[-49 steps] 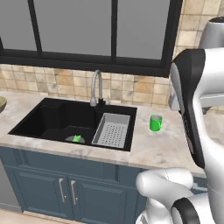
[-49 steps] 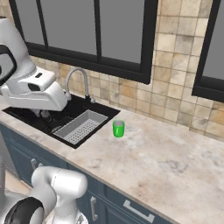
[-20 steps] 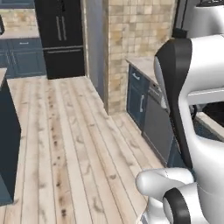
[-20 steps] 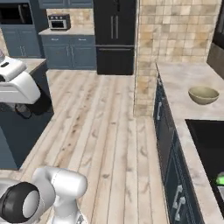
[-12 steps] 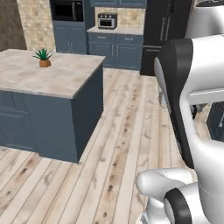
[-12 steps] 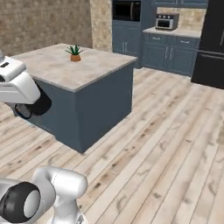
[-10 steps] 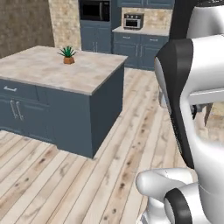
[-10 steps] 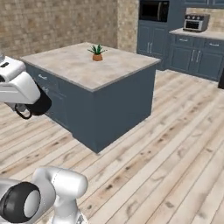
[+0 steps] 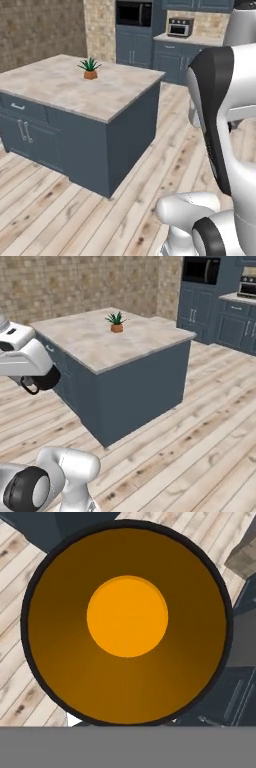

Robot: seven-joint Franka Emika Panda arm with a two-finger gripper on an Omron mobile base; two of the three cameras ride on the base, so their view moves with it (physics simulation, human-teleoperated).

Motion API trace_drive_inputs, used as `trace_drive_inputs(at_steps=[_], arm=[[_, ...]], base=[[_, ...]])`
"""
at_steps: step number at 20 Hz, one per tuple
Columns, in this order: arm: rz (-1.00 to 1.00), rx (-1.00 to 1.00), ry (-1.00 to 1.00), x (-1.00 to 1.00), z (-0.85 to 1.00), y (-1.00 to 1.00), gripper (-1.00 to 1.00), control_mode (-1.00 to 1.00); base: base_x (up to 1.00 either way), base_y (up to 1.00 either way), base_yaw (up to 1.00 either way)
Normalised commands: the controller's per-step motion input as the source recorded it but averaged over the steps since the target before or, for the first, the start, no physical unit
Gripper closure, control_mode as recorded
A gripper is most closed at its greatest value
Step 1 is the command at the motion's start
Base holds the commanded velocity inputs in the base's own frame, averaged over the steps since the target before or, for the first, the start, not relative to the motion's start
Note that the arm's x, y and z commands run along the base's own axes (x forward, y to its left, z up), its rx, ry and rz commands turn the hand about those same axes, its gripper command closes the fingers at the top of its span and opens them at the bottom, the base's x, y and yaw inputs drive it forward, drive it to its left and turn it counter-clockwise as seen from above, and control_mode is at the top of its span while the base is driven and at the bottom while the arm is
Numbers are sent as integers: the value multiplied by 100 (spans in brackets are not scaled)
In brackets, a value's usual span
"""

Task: Clear the mugs and bowl far away from the sink.

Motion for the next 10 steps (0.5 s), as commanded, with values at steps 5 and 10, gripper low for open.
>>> trace_drive_inputs(at_steps=[5, 10], arm=[[0, 0, 0, 0, 0, 0, 100, 100], [0, 0, 0, 0, 0, 0, 100, 100]], base=[[100, -20, 43], [100, -15, 71]])
